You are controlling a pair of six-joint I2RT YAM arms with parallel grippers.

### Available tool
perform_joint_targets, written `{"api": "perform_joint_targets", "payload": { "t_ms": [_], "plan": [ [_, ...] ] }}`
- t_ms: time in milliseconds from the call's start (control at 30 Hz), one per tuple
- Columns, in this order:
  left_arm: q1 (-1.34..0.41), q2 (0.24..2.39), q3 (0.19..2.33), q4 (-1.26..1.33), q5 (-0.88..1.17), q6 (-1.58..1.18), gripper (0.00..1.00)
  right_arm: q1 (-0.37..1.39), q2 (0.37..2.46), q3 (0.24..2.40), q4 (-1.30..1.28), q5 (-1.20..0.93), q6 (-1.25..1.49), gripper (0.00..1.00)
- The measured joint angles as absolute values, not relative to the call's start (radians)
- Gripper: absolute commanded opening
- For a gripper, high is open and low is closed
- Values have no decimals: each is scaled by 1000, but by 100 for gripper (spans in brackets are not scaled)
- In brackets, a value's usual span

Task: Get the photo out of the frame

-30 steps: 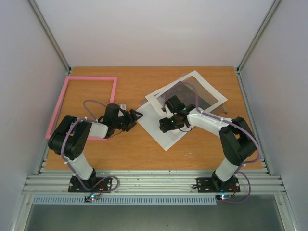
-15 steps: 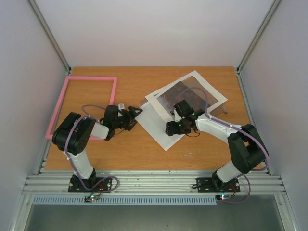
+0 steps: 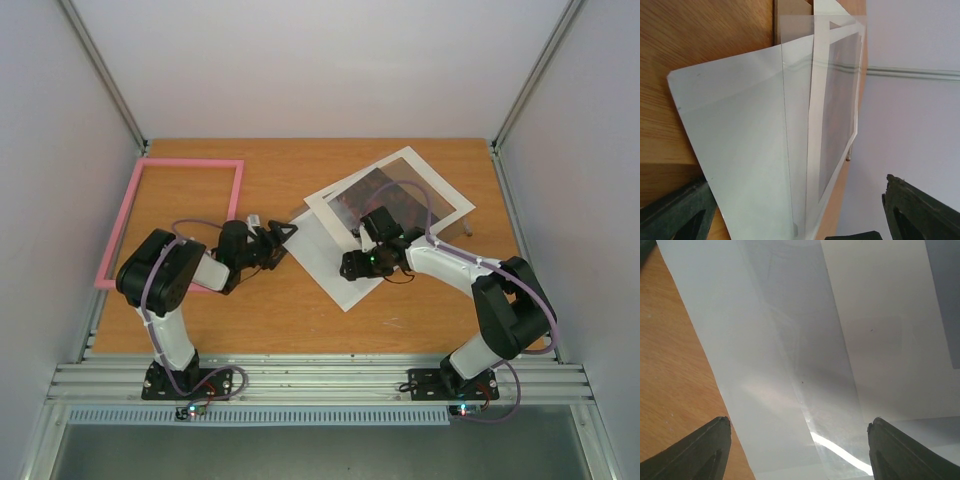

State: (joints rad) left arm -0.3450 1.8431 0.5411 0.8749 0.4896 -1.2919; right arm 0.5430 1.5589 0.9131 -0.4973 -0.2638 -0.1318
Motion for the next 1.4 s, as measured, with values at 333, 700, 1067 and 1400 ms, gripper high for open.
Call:
{"api": "perform_joint_targets", "payload": {
  "t_ms": [333, 700, 1067, 1400],
  "plan": [
    [-378, 1827, 541, 852, 467, -1221, 79, 543, 1573, 913, -485, -271, -140, 76],
    [-397, 1792, 561, 824, 466, -1153, 72, 543, 1591, 916, -481, -271, -150, 76],
    [-410, 1904, 601, 853, 476, -1164, 49, 543, 1606, 966, -480, -270, -167, 76],
    [-410, 1933, 610, 846, 478, -1153, 10, 546, 1643, 1027, -505, -228, -213, 77]
  ]
}}
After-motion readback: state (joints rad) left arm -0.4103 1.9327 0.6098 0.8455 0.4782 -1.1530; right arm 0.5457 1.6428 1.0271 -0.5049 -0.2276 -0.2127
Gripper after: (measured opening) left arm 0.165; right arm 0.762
